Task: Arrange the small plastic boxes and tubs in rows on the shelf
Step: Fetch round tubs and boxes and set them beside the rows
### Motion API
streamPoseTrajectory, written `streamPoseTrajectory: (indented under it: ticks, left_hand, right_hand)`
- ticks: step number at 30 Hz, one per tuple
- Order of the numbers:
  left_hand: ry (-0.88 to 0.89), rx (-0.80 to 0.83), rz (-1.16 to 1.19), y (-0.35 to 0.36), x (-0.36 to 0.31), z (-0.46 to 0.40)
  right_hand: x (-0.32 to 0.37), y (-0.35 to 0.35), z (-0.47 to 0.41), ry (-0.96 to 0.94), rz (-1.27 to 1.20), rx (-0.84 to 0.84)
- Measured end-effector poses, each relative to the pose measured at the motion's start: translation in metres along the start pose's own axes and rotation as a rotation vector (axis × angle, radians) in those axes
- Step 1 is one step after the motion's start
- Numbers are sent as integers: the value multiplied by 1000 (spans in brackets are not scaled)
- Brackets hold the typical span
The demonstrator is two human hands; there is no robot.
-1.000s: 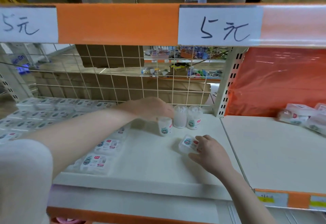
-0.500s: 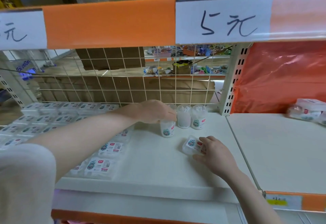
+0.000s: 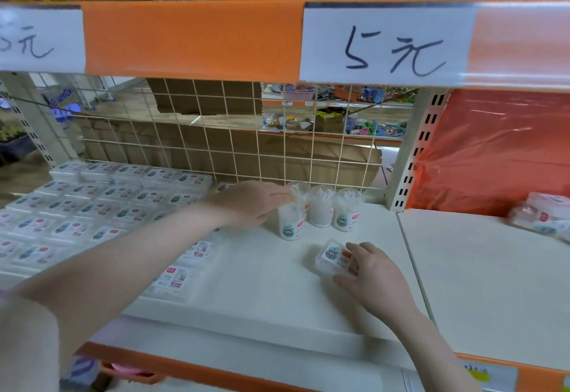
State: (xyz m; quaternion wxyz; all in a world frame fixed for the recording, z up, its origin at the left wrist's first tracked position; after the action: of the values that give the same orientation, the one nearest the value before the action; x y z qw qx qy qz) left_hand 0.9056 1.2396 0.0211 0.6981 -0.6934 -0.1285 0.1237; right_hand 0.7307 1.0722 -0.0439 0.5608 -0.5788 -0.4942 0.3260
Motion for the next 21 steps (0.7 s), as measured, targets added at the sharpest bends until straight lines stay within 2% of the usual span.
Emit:
streamPoseTrajectory:
  ticks: [4,7,10,16,21]
  left_hand:
    - [-153,-55,37,10,11,46]
    - [-263,-189,77,20,21,89]
    - [-368,-220,140,35,34,130]
    - [-427,-301,209,49,74,197]
    - [-413,-383,303,52,93,220]
  right_hand:
    - [11,-4,-2,-58,-11,-3]
    - [28,-6,-2,-69,-19,-15]
    - [54,-4,0,-69,-29,-30]
    - [125,1,-2,-35,-16,-47]
    - [169,2,-12,-4,-4,-64]
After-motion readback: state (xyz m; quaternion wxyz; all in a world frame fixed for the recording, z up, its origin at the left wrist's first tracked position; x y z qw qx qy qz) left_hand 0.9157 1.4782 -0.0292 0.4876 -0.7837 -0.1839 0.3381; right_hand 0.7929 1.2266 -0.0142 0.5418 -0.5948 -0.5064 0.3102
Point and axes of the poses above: each hand's wrist, its own z-axis away from the middle knuckle, its own y-axis out of the palm, x = y × z, the point moved 4 cm from there along -z, towards the middle knuckle, and after that the axes turned 14 degrees about z, right-handed, at the moved point
